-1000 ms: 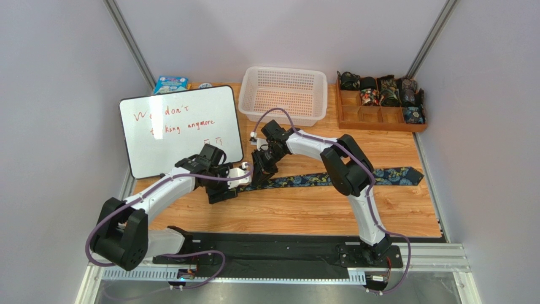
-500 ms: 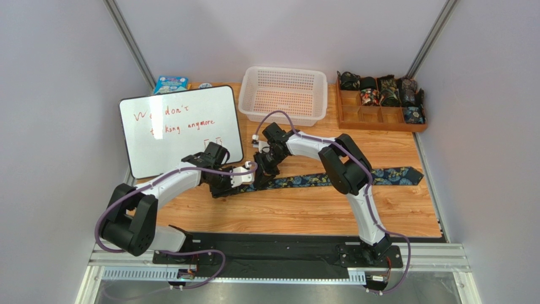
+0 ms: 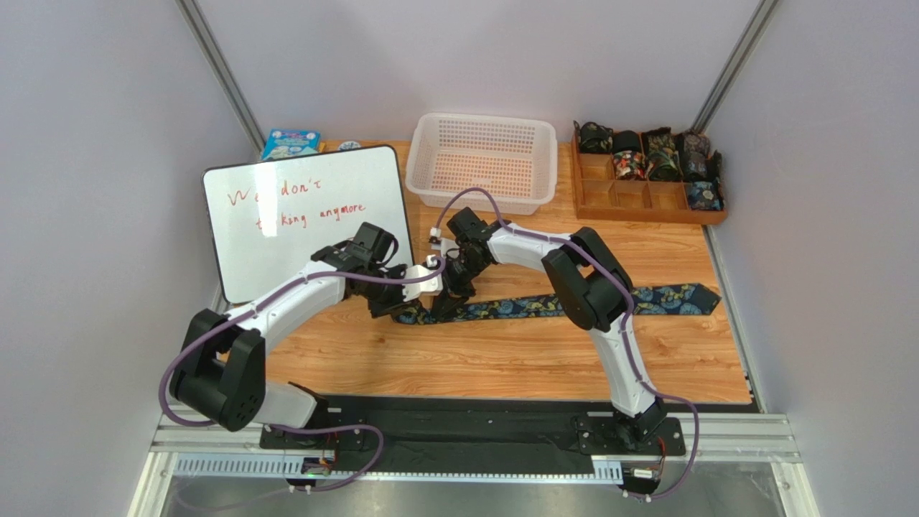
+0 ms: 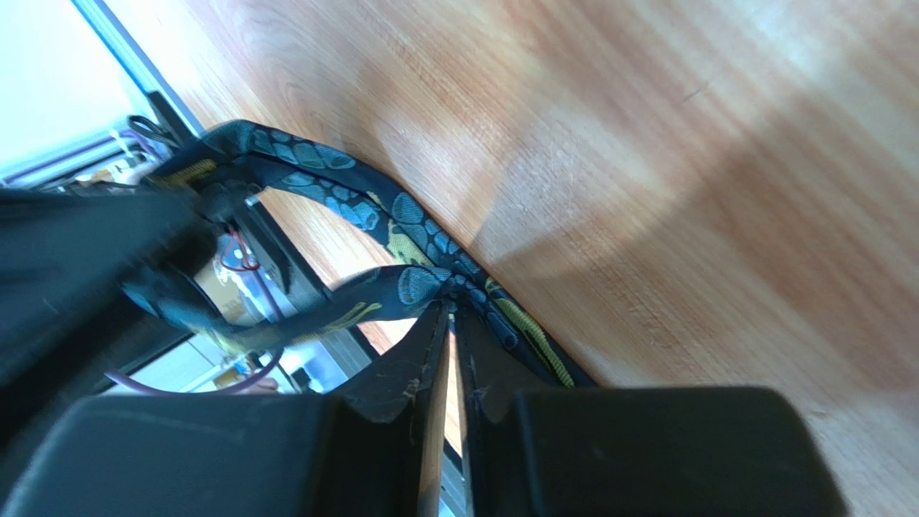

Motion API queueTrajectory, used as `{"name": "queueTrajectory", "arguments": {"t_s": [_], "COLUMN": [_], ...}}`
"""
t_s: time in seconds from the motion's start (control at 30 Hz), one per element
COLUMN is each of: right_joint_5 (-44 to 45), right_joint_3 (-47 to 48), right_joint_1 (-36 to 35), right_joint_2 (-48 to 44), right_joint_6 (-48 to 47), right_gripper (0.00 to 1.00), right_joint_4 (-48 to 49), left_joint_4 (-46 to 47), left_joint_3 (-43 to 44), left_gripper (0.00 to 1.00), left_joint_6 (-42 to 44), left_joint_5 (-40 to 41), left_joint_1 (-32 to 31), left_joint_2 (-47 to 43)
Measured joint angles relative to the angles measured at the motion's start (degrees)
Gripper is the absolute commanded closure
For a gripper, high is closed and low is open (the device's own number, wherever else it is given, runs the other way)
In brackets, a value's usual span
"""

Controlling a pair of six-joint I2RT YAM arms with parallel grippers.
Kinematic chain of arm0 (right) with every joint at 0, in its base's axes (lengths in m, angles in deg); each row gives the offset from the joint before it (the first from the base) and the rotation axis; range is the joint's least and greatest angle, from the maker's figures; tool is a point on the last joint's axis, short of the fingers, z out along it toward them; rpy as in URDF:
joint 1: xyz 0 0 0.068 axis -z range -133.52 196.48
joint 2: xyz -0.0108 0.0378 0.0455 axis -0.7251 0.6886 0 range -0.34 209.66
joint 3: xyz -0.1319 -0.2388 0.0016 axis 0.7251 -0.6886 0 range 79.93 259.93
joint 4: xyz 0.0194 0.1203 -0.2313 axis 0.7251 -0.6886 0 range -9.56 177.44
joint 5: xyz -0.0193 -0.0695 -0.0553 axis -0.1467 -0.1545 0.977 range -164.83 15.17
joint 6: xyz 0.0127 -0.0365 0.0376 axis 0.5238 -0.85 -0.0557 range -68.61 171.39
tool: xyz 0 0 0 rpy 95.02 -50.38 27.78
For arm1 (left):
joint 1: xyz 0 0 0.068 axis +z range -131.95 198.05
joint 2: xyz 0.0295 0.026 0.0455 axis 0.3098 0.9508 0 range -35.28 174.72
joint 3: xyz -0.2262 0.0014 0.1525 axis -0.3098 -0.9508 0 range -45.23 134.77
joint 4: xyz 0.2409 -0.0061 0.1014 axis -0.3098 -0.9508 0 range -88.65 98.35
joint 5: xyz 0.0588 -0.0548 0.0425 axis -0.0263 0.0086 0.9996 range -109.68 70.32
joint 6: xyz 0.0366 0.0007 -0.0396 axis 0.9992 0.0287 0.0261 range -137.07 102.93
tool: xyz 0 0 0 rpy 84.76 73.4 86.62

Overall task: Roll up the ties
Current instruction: Roll the tie at the center of the board.

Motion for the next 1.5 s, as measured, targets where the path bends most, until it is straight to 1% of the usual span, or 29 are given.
{"name": "queueTrajectory", "arguments": {"t_s": [0.13, 0.17, 0.3, 0.43, 0.5, 0.63, 0.9, 1.0, 1.17, 1.2, 1.23, 1.3, 1.33, 1.37, 1.4, 1.43, 1.47, 1.5], "right_joint_5": [-0.9, -1.2, -2.6, -4.2, -5.0, -6.9, -8.1, -8.3, -8.3, -8.3, -8.3, -8.2, -8.2, -8.2, -8.2, -8.2, -8.2, -8.2], "right_joint_3": [0.0, 0.0, -0.3, -2.5, -4.3, -8.3, -9.8, -9.8, -9.8, -9.8, -9.8, -9.8, -9.8, -9.8, -9.8, -9.8, -9.8, -9.8], "right_joint_1": [0.3, 0.5, 1.7, 3.8, 4.5, 5.5, 4.7, 4.3, 3.2, 3.0, 3.0, 2.7, 2.6, 2.6, 2.6, 2.6, 2.6, 2.7], "right_joint_2": [0.0, 0.0, -0.9, -4.2, -6.4, -9.6, -8.3, -7.4, -6.1, -5.9, -5.8, -5.7, -5.7, -5.7, -5.6, -5.5, -5.3, -5.1], "right_joint_6": [1.7, 2.2, 3.6, 4.5, 5.3, 8.3, 14.3, 15.6, 16.4, 16.5, 16.6, 16.7, 16.7, 16.8, 16.9, 16.9, 16.9, 16.7], "right_gripper": [0.78, 0.74, 0.68, 0.62, 0.57, 0.54, 0.54, 0.57, 0.6, 0.62, 0.67, 0.71, 0.77, 0.8, 0.84, 0.91, 0.93, 0.96], "right_joint_4": [0.9, 1.2, 1.7, 2.5, 3.0, 6.4, 13.7, 15.8, 16.5, 16.6, 16.5, 16.5, 16.5, 16.6, 16.6, 16.6, 16.6, 16.5], "left_joint_4": [0.1, 0.1, 0.1, 0.2, 0.4, 1.1, 2.6, 3.0, 3.8, 4.0, 4.2, 4.3, 4.5, 4.6, 4.7, 4.8, 4.8, 4.9], "left_joint_3": [1.8, 2.1, 2.5, 2.8, 3.0, 3.7, 3.9, 4.3, 4.6, 4.6, 4.6, 4.6, 4.6, 4.6, 4.6, 4.6, 4.6, 4.6], "left_gripper": [0.68, 0.69, 0.68, 0.68, 0.67, 0.67, 0.67, 0.67, 0.66, 0.66, 0.66, 0.66, 0.66, 0.66, 0.63, 0.61, 0.58, 0.51], "left_joint_6": [-1.0, -1.2, -1.6, -2.1, -2.6, -3.6, -5.8, -6.8, -8.1, -8.3, -8.6, -9.0, -9.2, -9.4, -9.6, -9.8, -10.0, -10.1], "left_joint_5": [-0.6, -0.7, -0.8, -0.8, -0.6, -0.5, -0.5, -0.6, -0.6, -0.6, -0.7, -0.7, -0.7, -0.7, -0.7, -0.7, -0.7, -0.7], "left_joint_1": [-2.2, -2.6, -3.0, -3.1, -3.3, -3.4, -3.5, -3.5, -3.5, -3.5, -3.5, -3.5, -3.5, -3.5, -3.5, -3.5, -3.5, -3.5], "left_joint_2": [2.8, 3.5, 5.2, 6.4, 7.1, 8.9, 11.3, 12.3, 13.1, 13.2, 13.3, 13.4, 13.5, 13.6, 13.7, 13.8, 13.8, 13.8]}}
